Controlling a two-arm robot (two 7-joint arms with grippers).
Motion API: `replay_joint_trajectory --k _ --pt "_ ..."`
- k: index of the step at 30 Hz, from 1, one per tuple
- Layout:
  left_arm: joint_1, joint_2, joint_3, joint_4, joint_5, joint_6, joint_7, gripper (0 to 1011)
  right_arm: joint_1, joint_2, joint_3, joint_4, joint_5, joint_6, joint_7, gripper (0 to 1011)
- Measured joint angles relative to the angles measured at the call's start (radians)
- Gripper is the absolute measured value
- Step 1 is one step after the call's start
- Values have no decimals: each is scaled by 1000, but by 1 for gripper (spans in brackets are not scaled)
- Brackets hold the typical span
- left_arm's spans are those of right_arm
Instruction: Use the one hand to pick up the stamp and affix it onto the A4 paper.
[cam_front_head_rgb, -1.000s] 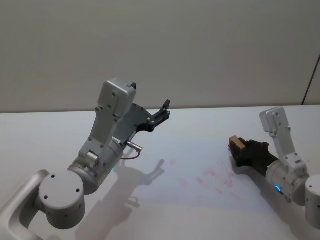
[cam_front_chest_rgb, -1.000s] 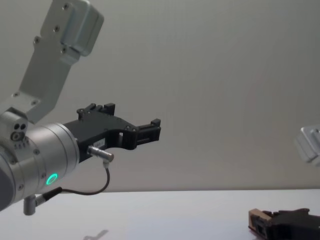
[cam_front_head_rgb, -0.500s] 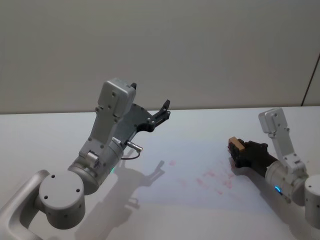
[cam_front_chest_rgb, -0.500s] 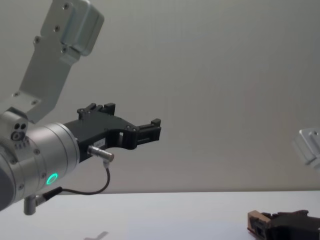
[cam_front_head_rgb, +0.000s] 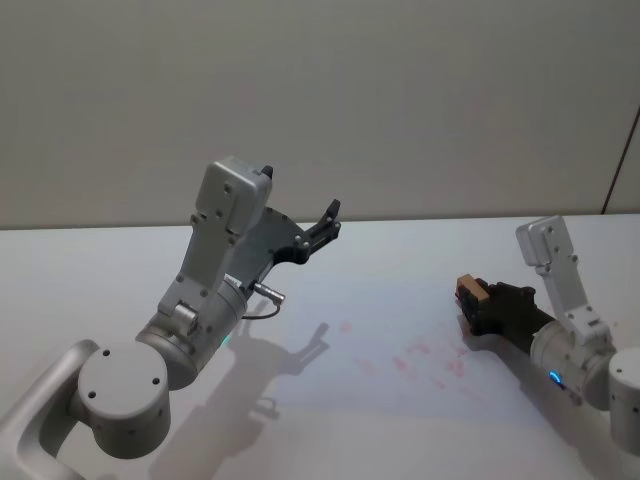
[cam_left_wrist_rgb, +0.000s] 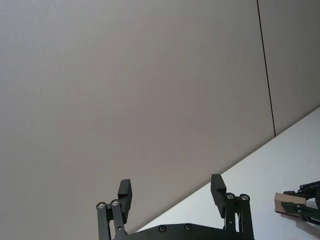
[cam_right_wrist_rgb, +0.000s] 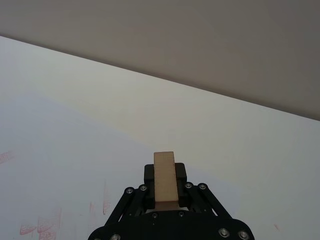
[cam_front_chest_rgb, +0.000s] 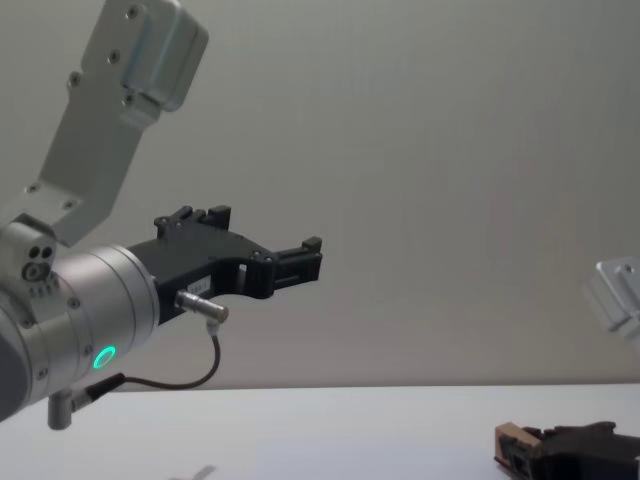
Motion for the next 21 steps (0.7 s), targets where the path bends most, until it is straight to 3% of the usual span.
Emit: replay_joint_trajectory --k 9,21 --pt "0 0 0 0 0 0 0 1001 0 0 3 -6 13 -10 3 220" --pt "0 0 0 0 0 0 0 1001 -9 15 18 -91 42 -52 45 220"
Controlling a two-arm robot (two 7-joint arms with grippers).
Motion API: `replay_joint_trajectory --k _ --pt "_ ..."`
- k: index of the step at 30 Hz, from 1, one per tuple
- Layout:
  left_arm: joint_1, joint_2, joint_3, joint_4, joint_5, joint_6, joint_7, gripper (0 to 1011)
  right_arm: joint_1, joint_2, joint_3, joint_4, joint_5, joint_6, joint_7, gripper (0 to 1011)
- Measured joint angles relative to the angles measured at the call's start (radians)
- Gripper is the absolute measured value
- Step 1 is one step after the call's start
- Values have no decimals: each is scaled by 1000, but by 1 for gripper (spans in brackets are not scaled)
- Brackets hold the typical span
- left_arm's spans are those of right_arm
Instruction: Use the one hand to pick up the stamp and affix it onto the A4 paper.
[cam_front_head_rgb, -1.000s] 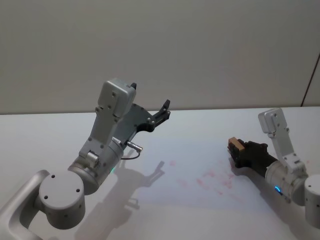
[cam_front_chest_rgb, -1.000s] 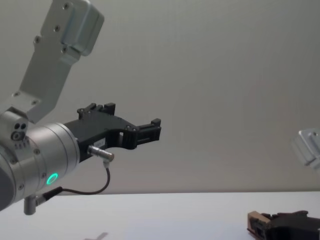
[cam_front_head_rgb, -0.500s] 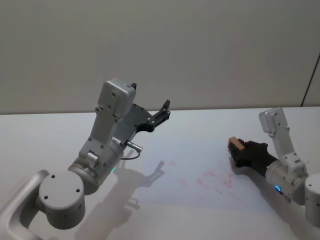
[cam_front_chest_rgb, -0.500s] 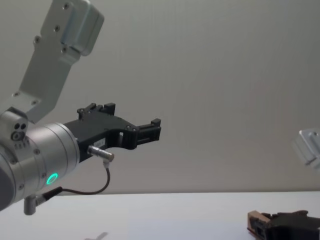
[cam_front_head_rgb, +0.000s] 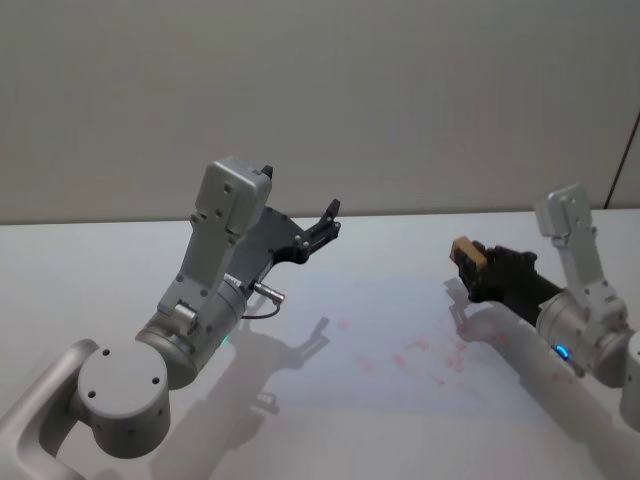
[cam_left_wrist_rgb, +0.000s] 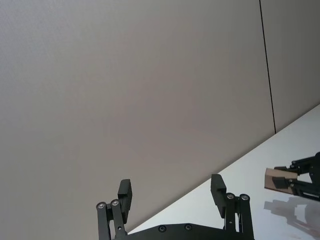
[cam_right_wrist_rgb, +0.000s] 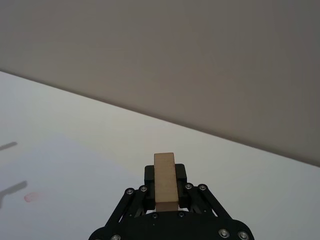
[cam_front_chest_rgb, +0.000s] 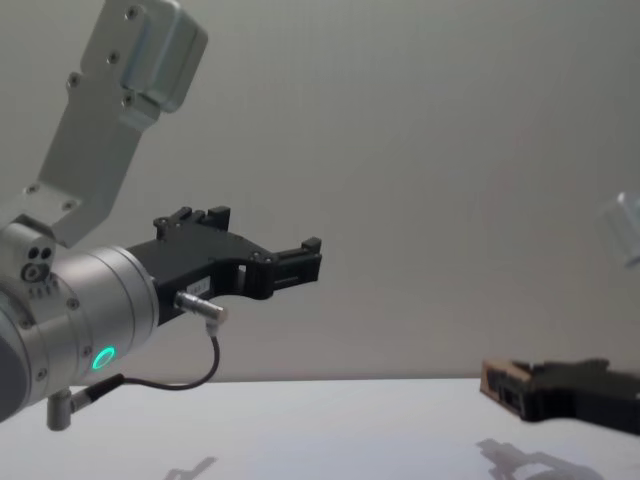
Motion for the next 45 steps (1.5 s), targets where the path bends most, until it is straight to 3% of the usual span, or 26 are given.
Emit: replay_joint_trajectory --k 12,21,33,45 --pt "0 0 0 0 0 0 0 1001 -61 52 31 -143 39 -23 43 220" --pt "0 0 0 0 0 0 0 1001 -151 125 74 -223 62 -33 44 220" --pt "0 0 0 0 0 0 0 1001 -243 199 129 -240 86 -52 -7 220" --pt "0 0 0 0 0 0 0 1001 -288 222 141 -220 80 -66 -35 220"
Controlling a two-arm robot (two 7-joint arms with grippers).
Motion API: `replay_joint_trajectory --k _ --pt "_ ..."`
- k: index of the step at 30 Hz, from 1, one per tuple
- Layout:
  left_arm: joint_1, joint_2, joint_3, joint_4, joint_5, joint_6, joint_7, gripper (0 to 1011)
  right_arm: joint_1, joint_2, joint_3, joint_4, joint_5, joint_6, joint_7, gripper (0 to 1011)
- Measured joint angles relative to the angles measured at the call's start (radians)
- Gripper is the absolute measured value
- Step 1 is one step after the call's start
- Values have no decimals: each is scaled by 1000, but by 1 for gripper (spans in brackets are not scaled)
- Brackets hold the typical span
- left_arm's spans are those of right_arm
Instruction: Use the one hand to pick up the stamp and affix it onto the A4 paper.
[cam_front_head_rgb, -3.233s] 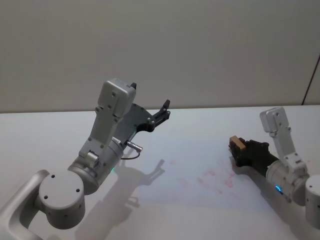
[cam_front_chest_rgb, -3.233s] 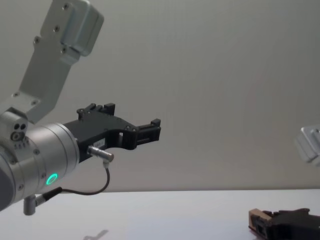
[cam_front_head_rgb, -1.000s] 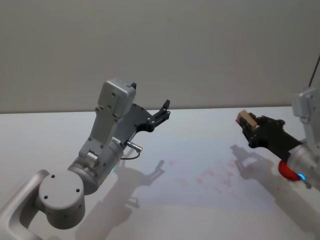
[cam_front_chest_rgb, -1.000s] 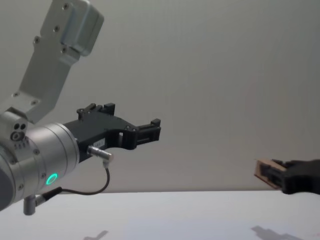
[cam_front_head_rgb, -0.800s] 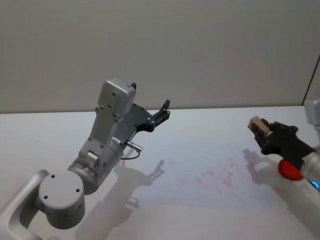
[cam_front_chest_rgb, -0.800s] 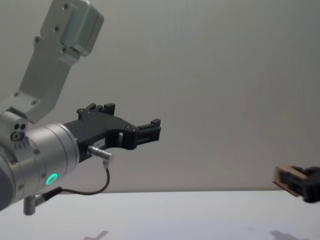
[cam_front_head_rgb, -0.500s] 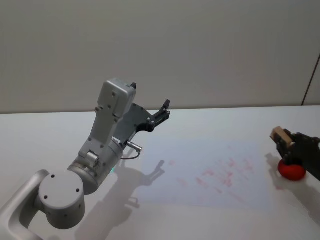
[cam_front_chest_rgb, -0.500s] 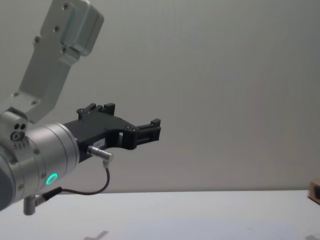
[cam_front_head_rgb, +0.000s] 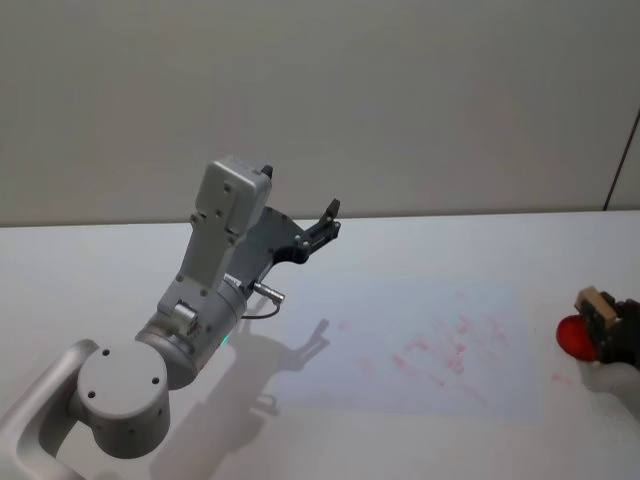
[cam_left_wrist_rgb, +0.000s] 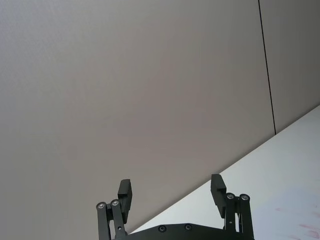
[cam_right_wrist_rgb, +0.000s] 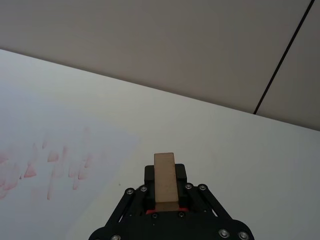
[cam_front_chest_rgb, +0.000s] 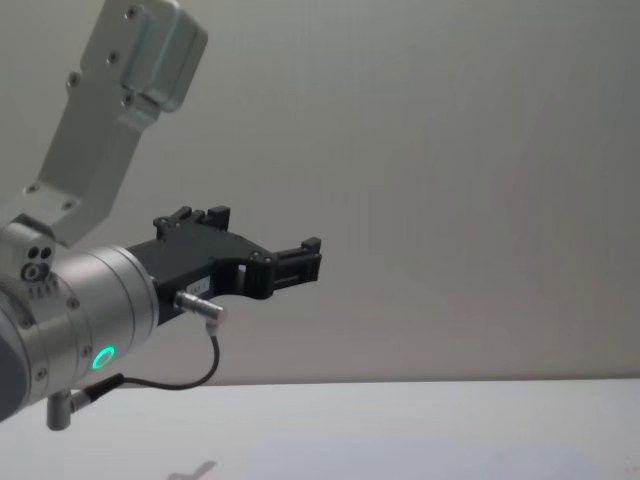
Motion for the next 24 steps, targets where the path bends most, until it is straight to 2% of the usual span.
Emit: replay_joint_trajectory --k 15,24 --pt "0 0 0 0 0 0 0 1001 -22 6 0 28 -19 -6 -11 220" --pt "0 0 0 0 0 0 0 1001 -13 -6 -6 41 -15 -10 -20 220"
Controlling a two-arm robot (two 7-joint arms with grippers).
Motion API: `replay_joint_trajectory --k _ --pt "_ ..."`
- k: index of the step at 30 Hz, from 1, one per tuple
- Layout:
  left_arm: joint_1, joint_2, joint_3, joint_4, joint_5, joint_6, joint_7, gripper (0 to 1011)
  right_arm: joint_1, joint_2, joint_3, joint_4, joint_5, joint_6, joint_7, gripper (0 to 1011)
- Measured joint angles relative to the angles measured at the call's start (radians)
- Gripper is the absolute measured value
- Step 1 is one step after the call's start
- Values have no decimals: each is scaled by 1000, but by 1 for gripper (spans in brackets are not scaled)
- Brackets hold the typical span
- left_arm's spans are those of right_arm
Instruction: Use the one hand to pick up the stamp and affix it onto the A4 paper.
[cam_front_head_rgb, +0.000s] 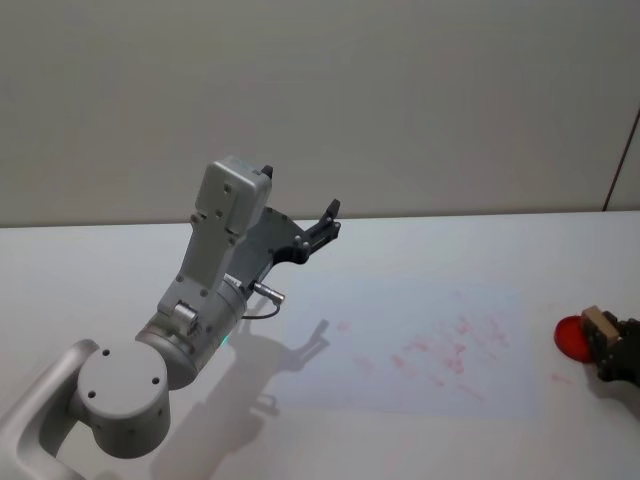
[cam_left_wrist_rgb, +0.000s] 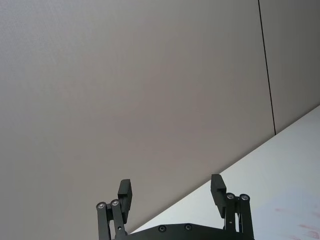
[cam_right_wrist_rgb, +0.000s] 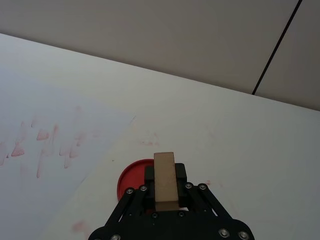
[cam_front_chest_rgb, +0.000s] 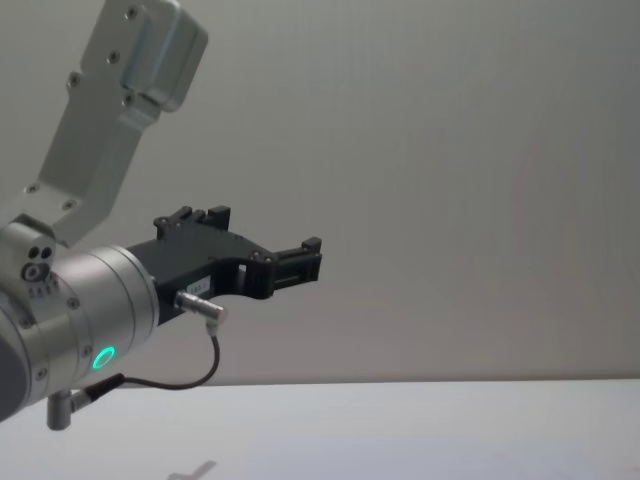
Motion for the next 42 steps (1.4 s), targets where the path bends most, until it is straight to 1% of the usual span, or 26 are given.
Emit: replay_joint_trajectory --k 4,6,7,8,9,10,12,17,19,20,22,25,27,28,30,32,38,42 --pt "0 0 0 0 0 0 0 1001 7 -8 -5 5 3 0 -2 222" --pt "0 0 0 0 0 0 0 1001 9 -10 -7 7 4 0 -3 249" --pt "0 0 0 0 0 0 0 1001 12 -13 -9 9 5 -1 -3 286" --pt "0 0 0 0 0 0 0 1001 13 -14 -10 9 5 -2 -4 298" --pt "0 0 0 0 0 0 0 1001 14 -16 -11 10 6 -2 -4 325" --pt "0 0 0 0 0 0 0 1001 16 -18 -12 12 7 -4 -5 382" --pt "0 0 0 0 0 0 0 1001 18 -20 -13 13 8 -5 -5 426" --pt "0 0 0 0 0 0 0 1001 23 -25 -15 16 12 -10 -10 603" --pt "0 0 0 0 0 0 0 1001 23 -25 -15 16 14 -12 -12 638" --pt "0 0 0 0 0 0 0 1001 24 -26 -15 16 15 -13 -13 697" --pt "0 0 0 0 0 0 0 1001 24 -26 -14 14 20 -15 -18 744" --pt "0 0 0 0 0 0 0 1001 22 -26 -10 1 34 -20 -30 853" --pt "0 0 0 0 0 0 0 1001 20 -26 -7 -6 40 -22 -36 879" --pt "0 0 0 0 0 0 0 1001 17 -24 -4 -15 47 -24 -44 936" --pt "0 0 0 0 0 0 0 1001 12 -23 -1 -26 53 -26 -51 981" --pt "0 0 0 0 0 0 0 1001 7 -21 2 -37 61 -28 -60 1001" --pt "0 0 0 0 0 0 0 1001 -21 -11 17 -84 88 -31 -103 1001" --pt "0 0 0 0 0 0 0 1001 -33 -8 24 -103 99 -33 -119 1001"
